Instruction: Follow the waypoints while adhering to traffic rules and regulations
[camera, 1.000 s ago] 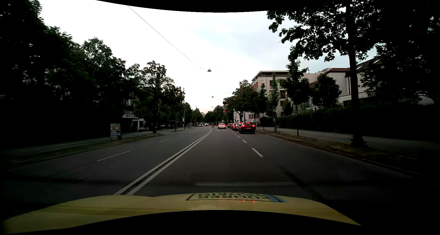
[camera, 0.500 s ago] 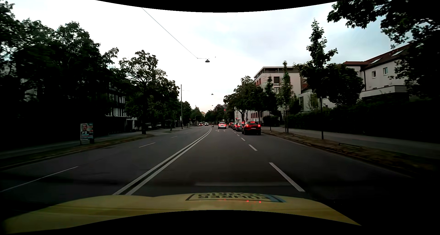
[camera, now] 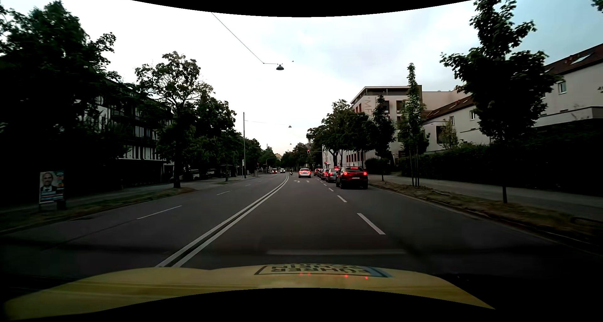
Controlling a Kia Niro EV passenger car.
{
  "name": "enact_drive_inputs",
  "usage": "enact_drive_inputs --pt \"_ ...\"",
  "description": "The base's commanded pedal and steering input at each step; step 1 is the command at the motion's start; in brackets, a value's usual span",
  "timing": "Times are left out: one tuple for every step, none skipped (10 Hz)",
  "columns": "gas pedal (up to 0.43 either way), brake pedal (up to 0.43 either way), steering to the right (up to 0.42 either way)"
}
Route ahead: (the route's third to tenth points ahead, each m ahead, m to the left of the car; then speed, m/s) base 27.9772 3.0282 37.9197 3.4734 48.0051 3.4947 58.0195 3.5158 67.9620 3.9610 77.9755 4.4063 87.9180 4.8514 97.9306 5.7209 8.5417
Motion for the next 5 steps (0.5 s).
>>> enact_drive_inputs --pt "0.000 0.098 -0.001" --pt "0.000 0.110 0.000" --pt "0.000 0.116 0.000" --pt "0.000 0.116 0.000" --pt "0.000 0.122 0.000"
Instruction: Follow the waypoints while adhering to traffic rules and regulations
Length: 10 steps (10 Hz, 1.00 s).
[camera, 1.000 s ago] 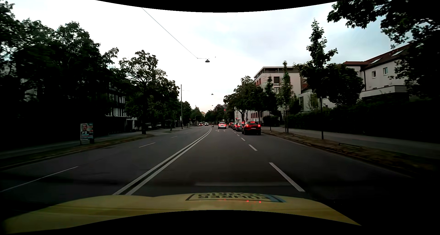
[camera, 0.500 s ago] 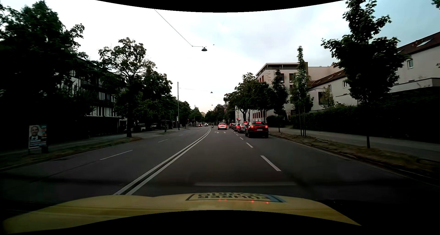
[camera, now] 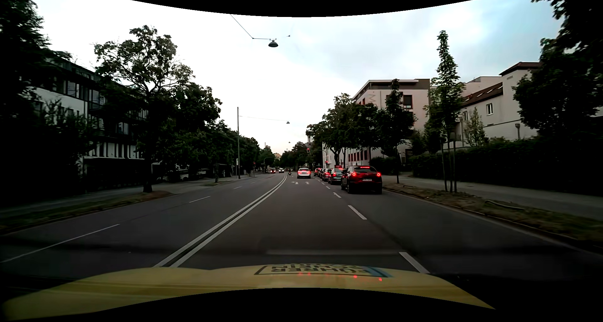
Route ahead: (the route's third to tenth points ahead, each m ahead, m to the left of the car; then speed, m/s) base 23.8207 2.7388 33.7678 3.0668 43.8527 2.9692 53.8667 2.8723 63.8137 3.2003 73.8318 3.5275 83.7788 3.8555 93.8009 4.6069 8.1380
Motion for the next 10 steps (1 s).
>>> enact_drive_inputs --pt "0.000 0.122 0.000" --pt "0.000 0.122 0.000" --pt "0.000 0.128 0.000" --pt "0.000 0.128 0.000" --pt "0.000 0.128 0.000" --pt "0.000 0.128 0.000" --pt "0.000 0.140 -0.001" --pt "0.000 0.146 0.000" --pt "0.000 0.152 -0.001" --pt "0.000 0.152 -0.001"
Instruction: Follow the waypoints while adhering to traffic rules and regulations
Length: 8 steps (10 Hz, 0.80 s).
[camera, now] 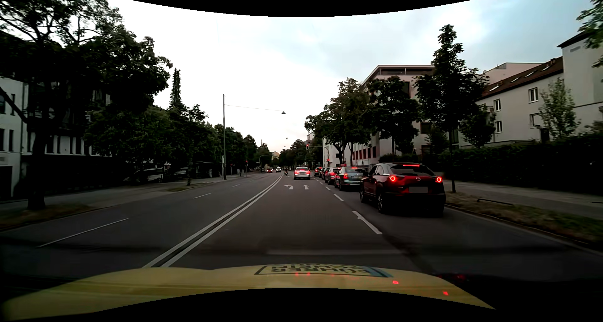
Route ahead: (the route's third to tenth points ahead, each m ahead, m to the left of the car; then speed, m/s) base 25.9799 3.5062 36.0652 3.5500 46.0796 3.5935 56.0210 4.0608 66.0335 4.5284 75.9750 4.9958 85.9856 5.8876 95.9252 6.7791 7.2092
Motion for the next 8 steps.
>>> enact_drive_inputs --pt "0.000 0.159 0.000" --pt "0.000 0.152 0.000" --pt "0.000 0.165 -0.001" --pt "0.000 0.171 -0.001" --pt "0.000 0.177 -0.001" --pt "0.000 0.165 0.000" --pt "0.000 0.165 0.000" --pt "0.000 0.165 0.000"
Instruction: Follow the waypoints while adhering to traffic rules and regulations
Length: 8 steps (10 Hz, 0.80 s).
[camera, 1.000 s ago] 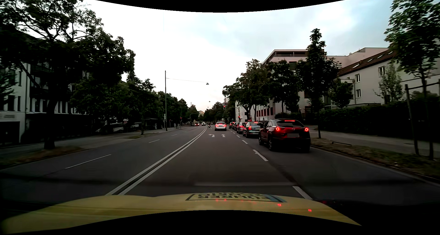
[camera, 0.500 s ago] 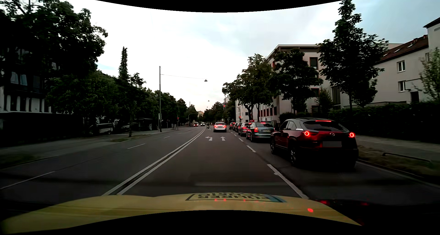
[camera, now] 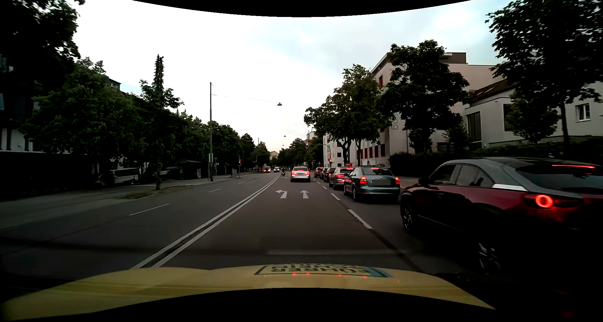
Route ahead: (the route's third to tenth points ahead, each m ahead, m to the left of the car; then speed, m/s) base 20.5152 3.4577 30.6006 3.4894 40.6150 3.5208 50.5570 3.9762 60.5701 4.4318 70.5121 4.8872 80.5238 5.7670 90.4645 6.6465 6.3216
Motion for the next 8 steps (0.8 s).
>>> enact_drive_inputs --pt "0.000 0.165 0.000" --pt "0.000 0.165 0.000" --pt "0.000 0.159 -0.004" --pt "0.000 0.146 -0.009" --pt "0.000 0.134 -0.015" --pt "0.000 0.128 -0.016" --pt "0.000 0.122 -0.017" --pt "0.000 0.116 -0.017"
